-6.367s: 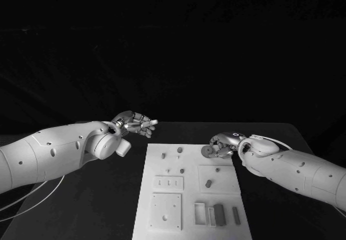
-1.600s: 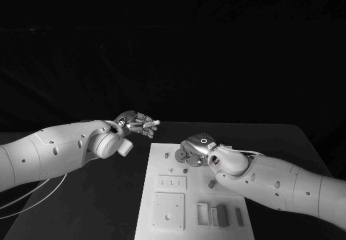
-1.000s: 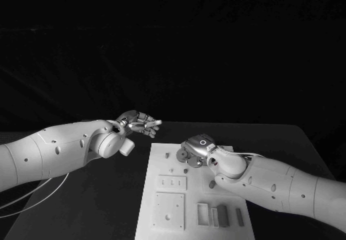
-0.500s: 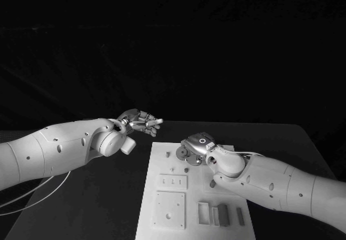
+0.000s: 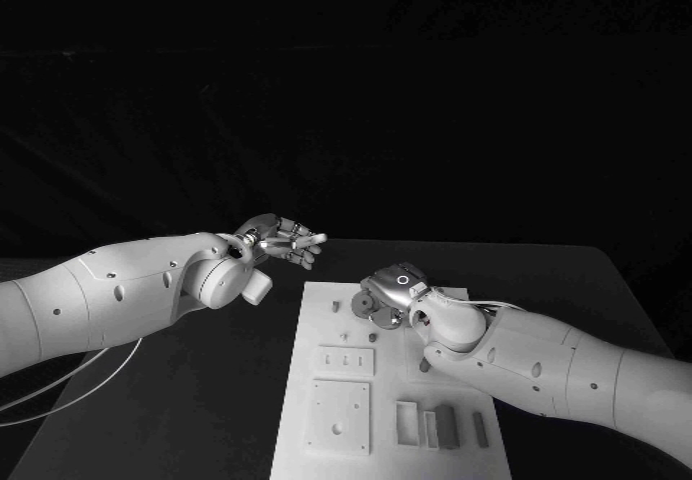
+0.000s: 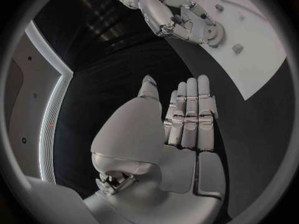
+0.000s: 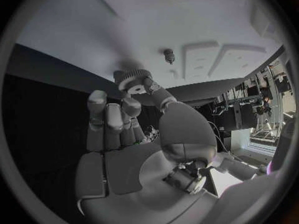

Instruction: Assemble the parts on the task board

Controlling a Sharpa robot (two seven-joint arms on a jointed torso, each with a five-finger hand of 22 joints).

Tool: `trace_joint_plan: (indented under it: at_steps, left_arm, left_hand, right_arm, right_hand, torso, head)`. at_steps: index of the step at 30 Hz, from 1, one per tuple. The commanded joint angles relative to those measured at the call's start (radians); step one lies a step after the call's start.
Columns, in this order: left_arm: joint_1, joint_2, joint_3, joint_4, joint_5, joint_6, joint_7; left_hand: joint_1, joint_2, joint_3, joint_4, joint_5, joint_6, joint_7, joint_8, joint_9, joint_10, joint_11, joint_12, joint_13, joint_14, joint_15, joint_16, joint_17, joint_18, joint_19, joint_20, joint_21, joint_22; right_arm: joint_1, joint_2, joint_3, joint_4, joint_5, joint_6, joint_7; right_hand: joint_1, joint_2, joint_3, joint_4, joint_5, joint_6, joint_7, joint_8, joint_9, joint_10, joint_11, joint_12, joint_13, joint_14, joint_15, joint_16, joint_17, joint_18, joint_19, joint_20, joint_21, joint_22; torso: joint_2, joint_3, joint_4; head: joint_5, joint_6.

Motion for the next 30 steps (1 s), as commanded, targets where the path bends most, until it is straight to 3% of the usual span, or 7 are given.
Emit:
trace_joint_plan:
  at_steps: [1,12,17,25,30]
  left_arm:
    - [0.002,0.002,0.001,0.002,-0.001,0.009,0.011]
    - [0.003,0.013,0.001,-0.008,-0.002,0.011,0.011]
    - [0.003,0.013,0.001,-0.010,-0.002,0.011,0.012]
    - [0.003,0.013,0.001,-0.010,-0.002,0.011,0.011]
    - [0.003,0.012,0.001,-0.011,-0.002,0.011,0.011]
  left_hand:
    - [0.009,0.001,-0.006,0.002,-0.004,0.006,0.002,-0.003,0.001,0.008,0.001,-0.005,0.001,-0.001,0.005,-0.005,0.002,0.018,-0.005,0.000,-0.007,0.001]
    - [0.009,0.002,-0.007,0.002,-0.004,0.006,0.002,-0.004,0.002,0.008,0.001,-0.005,0.001,-0.001,0.005,-0.006,0.002,0.018,-0.005,0.000,-0.007,0.002]
    - [0.009,0.002,-0.007,0.002,-0.004,0.006,0.002,-0.004,0.002,0.008,0.001,-0.005,0.002,-0.001,0.005,-0.006,0.003,0.018,-0.005,0.000,-0.007,0.002]
    - [0.009,0.002,-0.007,0.002,-0.004,0.005,0.002,-0.004,0.002,0.008,0.001,-0.006,0.002,-0.001,0.005,-0.007,0.003,0.018,-0.005,0.000,-0.007,0.002]
    - [0.009,0.002,-0.007,0.002,-0.004,0.005,0.002,-0.004,0.002,0.008,0.001,-0.006,0.002,-0.001,0.005,-0.007,0.003,0.018,-0.005,0.000,-0.007,0.002]
  right_arm:
    - [-0.001,0.002,-0.001,-0.007,0.006,0.024,0.004]
    - [-0.001,0.008,-0.003,-0.013,0.022,0.035,0.010]
    - [-0.001,0.008,-0.003,-0.014,0.031,0.031,0.014]
    - [-0.001,0.009,-0.003,-0.011,0.035,0.036,0.017]
    - [-0.001,0.010,-0.003,-0.012,0.047,0.036,0.021]
  right_hand:
    - [0.006,-0.001,0.002,0.004,0.006,0.025,0.024,-0.003,0.001,0.007,0.000,-0.006,-0.002,0.004,-0.001,-0.005,-0.001,0.063,0.001,-0.002,-0.001,0.002]
    - [0.003,-0.016,0.003,0.005,0.006,0.010,0.029,-0.016,-0.006,0.005,0.005,-0.013,-0.002,-0.008,0.003,-0.012,-0.019,0.063,-0.001,-0.001,-0.007,-0.002]
    - [-0.003,-0.044,0.004,0.009,0.006,-0.026,0.042,-0.039,-0.020,0.001,0.016,-0.018,0.000,-0.016,0.012,-0.017,-0.029,0.063,0.000,0.000,-0.013,-0.006]
    - [-0.002,-0.046,0.006,0.009,0.006,-0.028,0.043,-0.040,-0.021,0.001,0.018,-0.018,0.001,-0.013,0.014,-0.016,-0.026,0.063,0.001,-0.001,-0.013,-0.006]
    - [-0.002,-0.050,0.007,0.009,0.006,-0.030,0.044,-0.042,-0.022,0.001,0.019,-0.018,0.002,-0.015,0.015,-0.017,-0.029,0.063,0.002,-0.001,-0.014,-0.007]
  torso:
    - [0.000,-0.0001,0.0000]
    - [0.000,0.0001,-0.0013]
    - [-0.001,0.0013,-0.0016]
    - [-0.001,0.0015,0.0009]
    - [-0.001,0.0015,-0.0009]
  head:
    - [-0.001,0.000]
    - [-0.001,-0.001]
    - [-0.001,-0.002]
    - [-0.001,-0.003]
    - [0.000,-0.002]
